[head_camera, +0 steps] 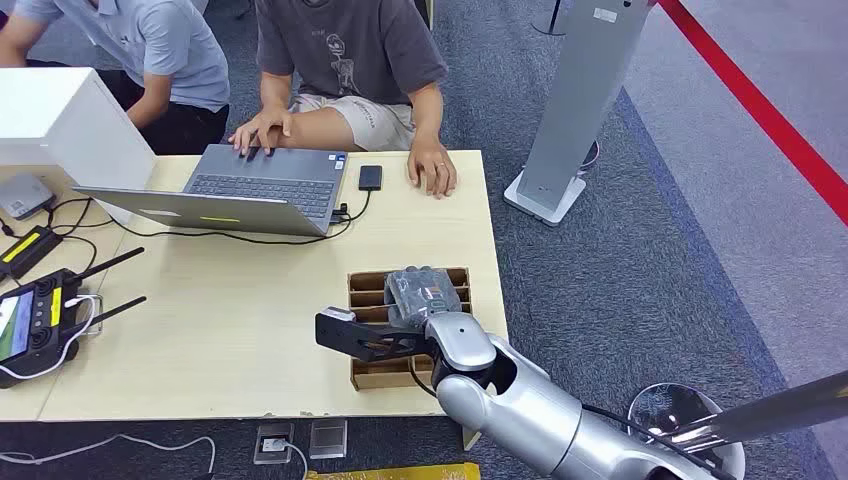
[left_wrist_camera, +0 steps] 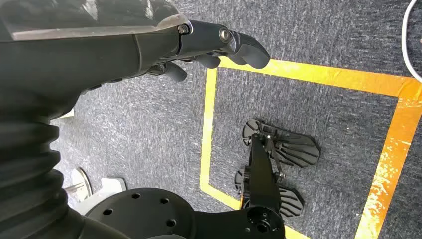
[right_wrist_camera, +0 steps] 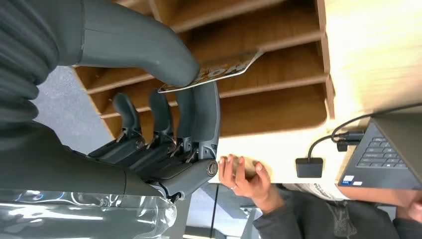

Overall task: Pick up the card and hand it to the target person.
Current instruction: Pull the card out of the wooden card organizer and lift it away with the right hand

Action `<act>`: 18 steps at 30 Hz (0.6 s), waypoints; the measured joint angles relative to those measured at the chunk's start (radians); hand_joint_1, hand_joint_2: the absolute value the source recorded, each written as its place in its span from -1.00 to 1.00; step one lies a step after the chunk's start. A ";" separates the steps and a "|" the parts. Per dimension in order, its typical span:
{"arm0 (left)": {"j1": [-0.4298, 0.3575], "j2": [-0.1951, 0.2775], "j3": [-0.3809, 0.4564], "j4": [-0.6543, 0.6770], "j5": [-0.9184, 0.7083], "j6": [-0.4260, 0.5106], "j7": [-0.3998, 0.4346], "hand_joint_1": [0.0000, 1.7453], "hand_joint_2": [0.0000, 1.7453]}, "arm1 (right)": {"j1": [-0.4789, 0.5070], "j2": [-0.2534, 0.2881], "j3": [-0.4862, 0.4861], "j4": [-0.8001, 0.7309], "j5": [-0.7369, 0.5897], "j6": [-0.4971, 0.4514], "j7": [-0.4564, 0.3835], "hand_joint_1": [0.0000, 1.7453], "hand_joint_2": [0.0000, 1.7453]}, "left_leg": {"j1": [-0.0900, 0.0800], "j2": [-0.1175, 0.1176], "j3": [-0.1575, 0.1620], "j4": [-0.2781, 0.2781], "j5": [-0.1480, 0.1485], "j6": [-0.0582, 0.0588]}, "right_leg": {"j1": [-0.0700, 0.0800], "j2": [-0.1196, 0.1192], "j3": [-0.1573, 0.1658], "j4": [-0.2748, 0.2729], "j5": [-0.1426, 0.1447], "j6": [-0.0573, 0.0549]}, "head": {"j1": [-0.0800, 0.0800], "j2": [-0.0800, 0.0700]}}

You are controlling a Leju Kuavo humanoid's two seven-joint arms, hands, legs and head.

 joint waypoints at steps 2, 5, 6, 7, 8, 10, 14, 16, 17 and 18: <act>0.000 0.000 0.000 0.000 0.000 0.000 0.000 -1.00 1.00 | 0.002 0.000 0.000 0.000 0.000 -0.001 0.000 0.70 1.00 | 0.000 0.000 0.000 0.000 0.000 0.000 | 0.000 0.000 0.000 0.000 0.000 0.000 | 0.000 0.000; 0.000 0.000 0.000 0.000 0.000 0.001 0.001 -1.00 1.00 | 0.007 0.000 0.000 0.000 -0.001 -0.004 0.000 0.89 1.00 | 0.000 0.000 0.000 0.000 0.000 0.000 | 0.000 0.000 0.000 0.000 0.000 0.000 | 0.000 0.000; 0.000 0.000 0.000 0.000 0.000 0.001 0.001 -1.00 1.00 | 0.008 0.000 0.000 0.000 -0.001 -0.005 -0.001 0.94 1.00 | 0.000 0.000 0.000 0.000 0.000 0.000 | 0.000 0.000 0.000 0.000 0.000 0.000 | 0.000 0.000; 0.000 0.000 0.000 0.000 0.000 0.001 0.002 -1.00 1.00 | 0.009 0.000 0.000 0.000 -0.001 -0.006 -0.001 0.98 1.00 | 0.000 0.000 0.000 0.000 0.000 0.000 | 0.000 0.000 0.000 0.000 0.000 0.000 | 0.000 0.000; 0.000 0.000 0.000 0.000 0.000 0.001 0.002 -1.00 1.00 | 0.009 0.000 0.000 0.000 -0.001 -0.007 -0.001 1.00 1.00 | 0.000 0.000 0.000 0.000 0.000 0.000 | 0.000 0.000 0.000 0.000 0.000 0.000 | 0.000 0.000; 0.000 0.000 0.000 0.000 0.000 0.000 0.003 -1.00 1.00 | 0.010 0.000 0.000 0.000 -0.003 -0.008 -0.001 1.00 1.00 | 0.000 0.000 0.000 0.000 0.000 0.000 | 0.000 0.000 0.000 0.000 0.000 0.000 | 0.000 0.000; 0.000 0.000 0.000 0.000 -0.004 -0.005 -0.002 -1.00 1.00 | 0.011 0.000 0.000 0.000 -0.006 -0.010 -0.002 1.00 1.00 | 0.000 0.000 0.000 0.000 0.000 0.000 | 0.000 0.000 0.000 0.000 0.000 0.000 | 0.000 0.000; 0.000 0.000 0.000 0.000 -0.006 0.000 -0.006 -1.00 1.00 | 0.012 0.000 0.000 0.000 -0.009 -0.012 -0.005 1.00 1.00 | 0.000 0.000 0.000 0.000 0.000 0.000 | 0.000 0.000 0.000 0.000 0.000 0.000 | 0.000 0.000; 0.000 0.000 0.000 0.000 -0.004 0.006 -0.008 -1.00 1.00 | 0.013 0.000 -0.001 0.000 -0.011 -0.014 -0.007 1.00 1.00 | 0.000 0.000 0.000 0.000 0.000 0.000 | 0.000 0.000 0.000 0.000 0.000 0.000 | 0.000 0.000; 0.000 0.000 0.001 0.000 -0.001 0.012 -0.008 -1.00 1.00 | 0.013 0.000 -0.001 0.000 -0.014 -0.017 -0.010 1.00 1.00 | 0.000 0.000 0.000 0.000 0.000 0.000 | 0.000 0.000 0.000 0.000 0.000 0.000 | 0.000 0.000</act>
